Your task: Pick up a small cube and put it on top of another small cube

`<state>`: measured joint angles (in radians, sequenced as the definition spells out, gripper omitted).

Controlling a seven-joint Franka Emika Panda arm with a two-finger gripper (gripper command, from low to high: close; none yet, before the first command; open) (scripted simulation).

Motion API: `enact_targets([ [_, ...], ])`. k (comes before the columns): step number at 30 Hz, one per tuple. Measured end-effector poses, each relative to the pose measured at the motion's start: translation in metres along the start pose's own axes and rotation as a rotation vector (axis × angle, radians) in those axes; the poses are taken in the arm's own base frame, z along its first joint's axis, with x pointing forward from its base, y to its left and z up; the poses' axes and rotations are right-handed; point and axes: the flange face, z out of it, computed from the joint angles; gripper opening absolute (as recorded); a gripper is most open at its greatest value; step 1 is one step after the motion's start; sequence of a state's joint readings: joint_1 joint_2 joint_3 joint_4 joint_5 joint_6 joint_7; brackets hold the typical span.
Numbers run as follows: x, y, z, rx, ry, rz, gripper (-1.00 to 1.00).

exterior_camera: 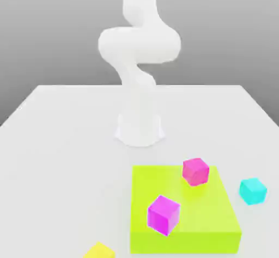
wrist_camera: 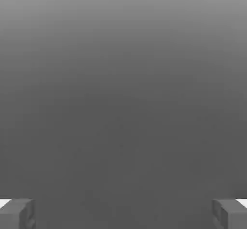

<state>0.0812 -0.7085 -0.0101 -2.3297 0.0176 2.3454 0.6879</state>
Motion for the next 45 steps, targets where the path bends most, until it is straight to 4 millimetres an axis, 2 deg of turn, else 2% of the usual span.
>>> enact_targets([
  [3,-0.032,-0.02,0.067,0.002,-0.122,-0.19,0.0],
  [6,-0.076,-0.036,0.127,0.008,-0.234,-0.376,0.0],
  [12,-0.189,-0.051,0.225,0.028,-0.44,-0.758,0.0],
  [16,-0.275,-0.044,0.273,0.045,-0.567,-1.019,0.0],
  [20,-0.373,-0.026,0.302,0.075,-0.691,-1.314,0.0],
  [23,-0.425,0.006,0.323,0.077,-0.774,-1.497,0.0],
  [24,-0.437,0.014,0.33,0.078,-0.789,-1.533,0.0],
  [29,-0.471,0.042,0.371,0.081,-0.805,-1.569,0.0],
  [30,-0.475,0.046,0.376,0.081,-0.806,-1.569,-1.0],
  [36,-0.477,0.048,0.379,0.08,-0.807,-1.569,-1.0],
  [38,-0.471,0.042,0.371,0.079,-0.806,-1.57,-1.0],
  [43,-0.444,0.018,0.334,0.084,-0.802,-1.57,-1.0],
  [45,-0.415,0.011,0.339,0.062,-0.788,-1.503,-1.0],
])
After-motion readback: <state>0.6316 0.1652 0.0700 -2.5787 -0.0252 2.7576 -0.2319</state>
